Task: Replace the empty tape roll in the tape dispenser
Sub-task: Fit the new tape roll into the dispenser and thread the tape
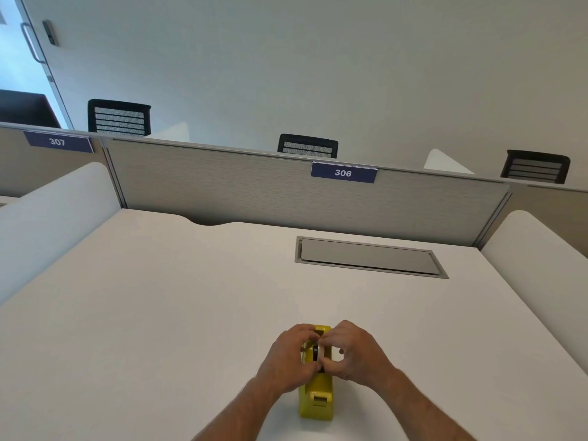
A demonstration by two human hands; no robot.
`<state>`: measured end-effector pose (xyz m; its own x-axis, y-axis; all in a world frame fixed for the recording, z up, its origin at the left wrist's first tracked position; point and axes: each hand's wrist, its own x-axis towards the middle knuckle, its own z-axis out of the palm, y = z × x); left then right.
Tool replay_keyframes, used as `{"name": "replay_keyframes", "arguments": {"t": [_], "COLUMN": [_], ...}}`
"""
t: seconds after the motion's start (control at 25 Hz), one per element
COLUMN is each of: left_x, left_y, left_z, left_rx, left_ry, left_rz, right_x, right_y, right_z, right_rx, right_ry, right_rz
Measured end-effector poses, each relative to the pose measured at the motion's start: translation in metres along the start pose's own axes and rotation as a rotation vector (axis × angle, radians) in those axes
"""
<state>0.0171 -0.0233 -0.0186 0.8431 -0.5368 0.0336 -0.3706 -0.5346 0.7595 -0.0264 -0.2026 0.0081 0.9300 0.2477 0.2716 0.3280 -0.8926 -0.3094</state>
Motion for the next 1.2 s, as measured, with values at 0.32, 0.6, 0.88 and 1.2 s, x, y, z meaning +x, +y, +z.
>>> {"name": "replay_keyframes", "arguments": {"t": [0.32, 0.6, 0.88, 1.2], "left_x": [-0.0002, 0.0048, 0.0043, 0.0048], "left_y": [0.0004, -0.0016, -0.0026, -0.0029], "left_z": [-0.0008, -0.0004, -0.0001, 0.0004], "left_rx": [-0.007, 0.023, 0.039, 0.048], "left_ry": [0.025, 0.005, -0.011, -0.003], "left_rz": [0.030, 0.024, 0.012, 0.026], "right_x": [0.0027, -0.0004, -0.0016, 0.0010], "right_y": [0.0035, 0.0035, -0.0016, 0.0008], "right_z": [0.0007, 0.0007, -0.0008, 0.0001], "right_rx": [0.025, 0.082, -0.029, -0.001], "right_ry": [0.007, 0.016, 0.016, 0.029], "right_rz": [0.014, 0.032, -0.002, -0.007]}}
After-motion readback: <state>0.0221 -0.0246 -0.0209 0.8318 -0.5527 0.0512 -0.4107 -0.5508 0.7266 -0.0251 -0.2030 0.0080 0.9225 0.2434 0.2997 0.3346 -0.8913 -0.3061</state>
